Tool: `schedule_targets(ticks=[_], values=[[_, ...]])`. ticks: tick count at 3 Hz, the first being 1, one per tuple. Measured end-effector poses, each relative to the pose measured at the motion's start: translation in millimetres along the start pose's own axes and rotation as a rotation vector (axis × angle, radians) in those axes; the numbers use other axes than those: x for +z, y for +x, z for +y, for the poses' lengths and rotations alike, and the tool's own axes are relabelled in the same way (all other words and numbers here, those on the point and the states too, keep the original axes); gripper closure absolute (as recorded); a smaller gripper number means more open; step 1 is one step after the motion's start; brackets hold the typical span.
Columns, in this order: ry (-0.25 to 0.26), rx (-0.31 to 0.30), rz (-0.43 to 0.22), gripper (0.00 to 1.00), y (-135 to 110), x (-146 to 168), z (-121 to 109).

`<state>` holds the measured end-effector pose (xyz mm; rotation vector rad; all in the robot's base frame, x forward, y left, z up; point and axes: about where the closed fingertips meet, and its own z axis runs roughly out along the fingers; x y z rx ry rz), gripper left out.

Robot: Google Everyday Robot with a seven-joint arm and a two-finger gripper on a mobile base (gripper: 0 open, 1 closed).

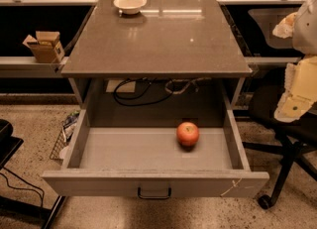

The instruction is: Pick apple from top drawer and place on counter

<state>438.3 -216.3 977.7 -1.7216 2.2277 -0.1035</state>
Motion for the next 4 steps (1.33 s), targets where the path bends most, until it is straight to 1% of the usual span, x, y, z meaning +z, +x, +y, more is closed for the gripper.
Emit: schedule_targets(ticks=[1,2,3,4], values=[[0.003,-0.001,0.004,0.0,0,0,0],[-0.022,0.004,0.011,0.0,2,21,2],[-0.042,0.021,0.037,0.0,1,35,2],[-0.027,0.0,0.049,0.0,-2,33,4]])
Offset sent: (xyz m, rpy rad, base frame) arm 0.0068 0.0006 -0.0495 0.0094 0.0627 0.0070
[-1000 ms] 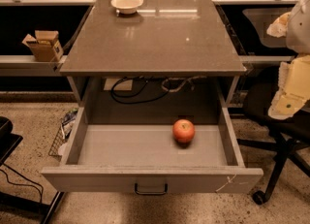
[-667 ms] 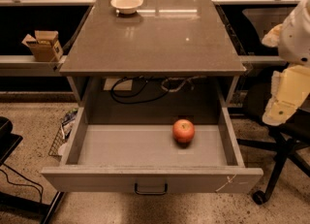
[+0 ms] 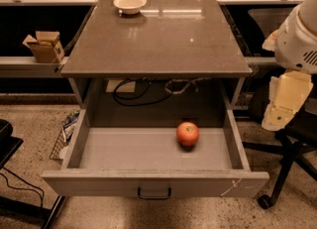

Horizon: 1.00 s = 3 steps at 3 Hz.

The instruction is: Pick apple from top drawer and place on counter

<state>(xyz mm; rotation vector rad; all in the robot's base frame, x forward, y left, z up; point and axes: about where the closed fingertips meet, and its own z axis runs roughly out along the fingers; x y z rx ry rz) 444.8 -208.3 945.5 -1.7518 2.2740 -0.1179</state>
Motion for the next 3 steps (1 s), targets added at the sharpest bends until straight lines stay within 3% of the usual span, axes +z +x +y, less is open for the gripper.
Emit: schedule_targets(ticks=[1,3], values=[[-0.023,-0.029,-0.015,0.0,7,29,6],[-0.06,-0.058,-0.07,0.0,26,120,18]])
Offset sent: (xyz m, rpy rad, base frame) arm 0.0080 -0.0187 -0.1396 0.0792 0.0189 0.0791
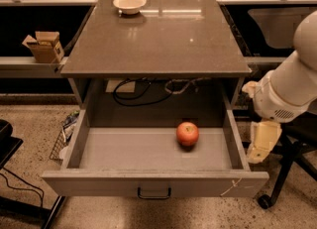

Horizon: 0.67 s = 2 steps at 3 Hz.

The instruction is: Pick apple from top drawer and place on counter

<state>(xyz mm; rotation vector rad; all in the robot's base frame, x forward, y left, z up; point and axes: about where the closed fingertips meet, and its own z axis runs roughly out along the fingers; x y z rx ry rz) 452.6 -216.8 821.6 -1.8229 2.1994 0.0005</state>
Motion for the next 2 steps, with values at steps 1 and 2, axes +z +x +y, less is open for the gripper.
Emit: schedule_targets(ticks=[1,2], values=[[-0.02,-0.029,-0.038,0.0,-1.6,44.7,-2.4],[-0.02,-0.029,-0.038,0.0,-1.6,44.8,-2.5]])
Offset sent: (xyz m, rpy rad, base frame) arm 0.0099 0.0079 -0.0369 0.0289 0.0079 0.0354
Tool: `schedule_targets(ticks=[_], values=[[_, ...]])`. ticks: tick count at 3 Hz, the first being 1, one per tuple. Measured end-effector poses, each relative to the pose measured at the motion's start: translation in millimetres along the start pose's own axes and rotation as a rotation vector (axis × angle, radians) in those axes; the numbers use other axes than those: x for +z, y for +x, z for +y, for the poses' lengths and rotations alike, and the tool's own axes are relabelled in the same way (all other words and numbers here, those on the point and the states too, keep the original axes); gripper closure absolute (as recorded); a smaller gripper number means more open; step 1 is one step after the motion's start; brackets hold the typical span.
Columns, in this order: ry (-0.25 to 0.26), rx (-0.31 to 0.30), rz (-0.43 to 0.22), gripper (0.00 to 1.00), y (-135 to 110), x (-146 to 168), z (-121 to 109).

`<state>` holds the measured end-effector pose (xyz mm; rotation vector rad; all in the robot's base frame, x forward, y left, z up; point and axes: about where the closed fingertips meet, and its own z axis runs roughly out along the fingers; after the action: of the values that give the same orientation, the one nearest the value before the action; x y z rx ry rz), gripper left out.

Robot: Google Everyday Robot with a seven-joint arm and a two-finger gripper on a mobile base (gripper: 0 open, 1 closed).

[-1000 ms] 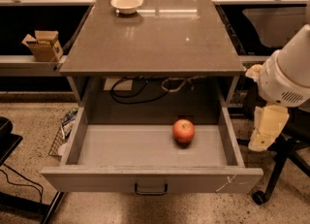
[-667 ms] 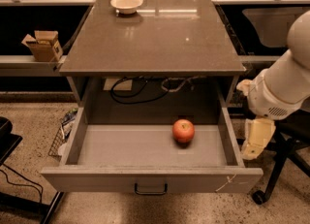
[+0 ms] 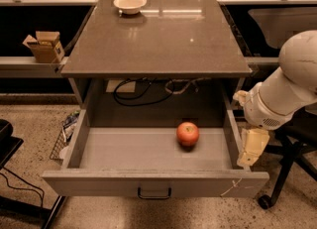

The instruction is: Pick apple from top drawer and place on counter

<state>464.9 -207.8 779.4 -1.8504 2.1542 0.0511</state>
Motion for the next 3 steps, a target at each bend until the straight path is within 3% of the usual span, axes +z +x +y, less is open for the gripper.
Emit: schedule_targets(ticks=[1,3], values=[[-0.036,-0.015,-0.071,0.0,-19,34,-11],[-0.024,-0.033,-0.155,0.0,-46,98,-37]])
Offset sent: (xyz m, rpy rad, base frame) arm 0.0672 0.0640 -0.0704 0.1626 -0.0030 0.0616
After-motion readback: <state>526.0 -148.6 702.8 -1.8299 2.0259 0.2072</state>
